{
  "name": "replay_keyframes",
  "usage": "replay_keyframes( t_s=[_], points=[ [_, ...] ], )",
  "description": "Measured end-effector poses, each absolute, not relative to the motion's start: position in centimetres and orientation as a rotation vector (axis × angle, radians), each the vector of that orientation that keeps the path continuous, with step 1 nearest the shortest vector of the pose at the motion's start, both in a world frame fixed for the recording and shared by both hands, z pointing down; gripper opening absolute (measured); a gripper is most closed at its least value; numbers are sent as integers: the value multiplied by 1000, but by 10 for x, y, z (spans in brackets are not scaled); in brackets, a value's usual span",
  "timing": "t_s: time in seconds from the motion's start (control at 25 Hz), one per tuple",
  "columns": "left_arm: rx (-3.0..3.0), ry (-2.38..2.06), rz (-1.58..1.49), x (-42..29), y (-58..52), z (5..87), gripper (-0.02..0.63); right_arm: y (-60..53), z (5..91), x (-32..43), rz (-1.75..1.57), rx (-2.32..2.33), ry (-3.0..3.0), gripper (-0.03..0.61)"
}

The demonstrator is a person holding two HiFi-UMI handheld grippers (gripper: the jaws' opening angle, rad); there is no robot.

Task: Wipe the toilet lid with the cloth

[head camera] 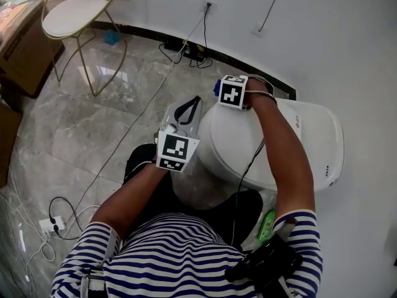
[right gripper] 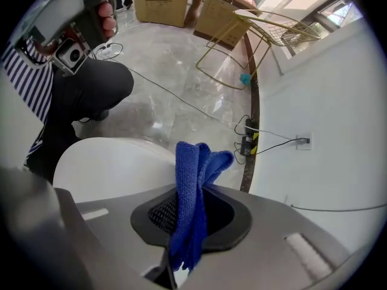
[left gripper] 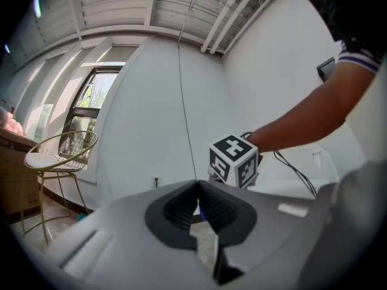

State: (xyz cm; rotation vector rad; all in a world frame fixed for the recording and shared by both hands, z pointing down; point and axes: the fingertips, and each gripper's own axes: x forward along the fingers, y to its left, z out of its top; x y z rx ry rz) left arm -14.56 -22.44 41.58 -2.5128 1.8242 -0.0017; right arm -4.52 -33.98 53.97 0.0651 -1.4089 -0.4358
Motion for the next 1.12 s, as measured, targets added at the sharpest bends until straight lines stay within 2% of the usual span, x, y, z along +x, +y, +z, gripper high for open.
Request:
replay_keyframes(
  t_s=[0.44,1.12],
  points=[
    [-2509,1811,10,-144,-232,406,5,-262,532,-54,-527,-46,-1451,64],
    [-2528,1753,11,-117,-246,394,5,-113,541,-17,-602,-247,-1431,64]
  ],
)
